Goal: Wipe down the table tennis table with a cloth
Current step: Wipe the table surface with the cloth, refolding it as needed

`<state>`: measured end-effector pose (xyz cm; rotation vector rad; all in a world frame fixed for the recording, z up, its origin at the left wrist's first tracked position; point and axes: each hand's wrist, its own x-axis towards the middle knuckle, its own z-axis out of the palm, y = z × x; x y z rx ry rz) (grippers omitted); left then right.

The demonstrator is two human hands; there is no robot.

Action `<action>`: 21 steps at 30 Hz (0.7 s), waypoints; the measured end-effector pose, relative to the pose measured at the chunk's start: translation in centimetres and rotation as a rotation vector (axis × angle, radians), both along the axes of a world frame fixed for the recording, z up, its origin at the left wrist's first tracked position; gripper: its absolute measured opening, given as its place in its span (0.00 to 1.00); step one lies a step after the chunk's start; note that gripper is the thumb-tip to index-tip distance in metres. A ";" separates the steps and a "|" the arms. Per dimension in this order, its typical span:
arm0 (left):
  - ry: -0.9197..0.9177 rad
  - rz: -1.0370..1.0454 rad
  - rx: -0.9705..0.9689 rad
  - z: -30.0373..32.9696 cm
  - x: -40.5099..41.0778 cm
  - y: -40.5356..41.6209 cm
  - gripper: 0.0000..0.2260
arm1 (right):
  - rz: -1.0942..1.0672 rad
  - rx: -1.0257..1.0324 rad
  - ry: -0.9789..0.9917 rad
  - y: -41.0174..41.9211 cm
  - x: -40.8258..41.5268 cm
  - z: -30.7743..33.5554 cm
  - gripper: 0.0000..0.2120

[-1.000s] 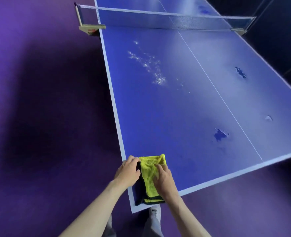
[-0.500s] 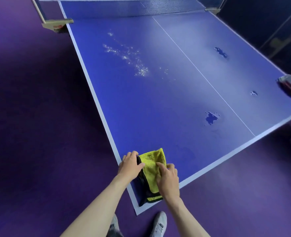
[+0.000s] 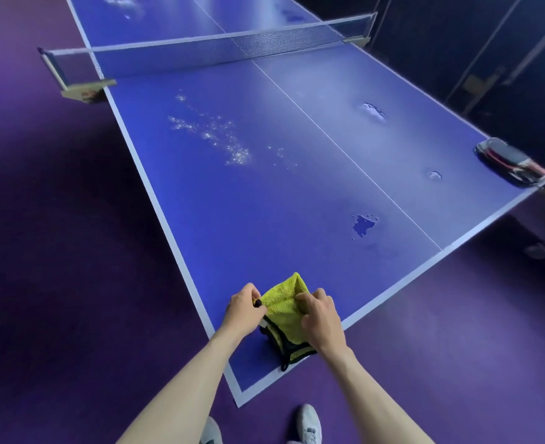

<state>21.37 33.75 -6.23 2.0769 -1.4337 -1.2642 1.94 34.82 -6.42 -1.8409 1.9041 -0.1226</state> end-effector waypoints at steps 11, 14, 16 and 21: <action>0.028 -0.015 -0.027 4.8 -15.2 -7.0 0.10 | 0.027 -0.085 -0.065 -6.4 -17.0 3.6 0.22; 0.035 -0.024 -0.032 5.7 -20.2 -9.0 0.09 | 0.033 -0.109 -0.075 -8.3 -22.4 4.5 0.21; 0.053 -0.027 -0.035 6.3 -23.2 -10.2 0.08 | 0.030 -0.124 -0.076 -9.6 -25.5 4.9 0.21; 0.028 -0.032 -0.041 6.9 -28.4 -14.5 0.07 | 0.036 -0.118 -0.084 -13.9 -30.4 5.3 0.22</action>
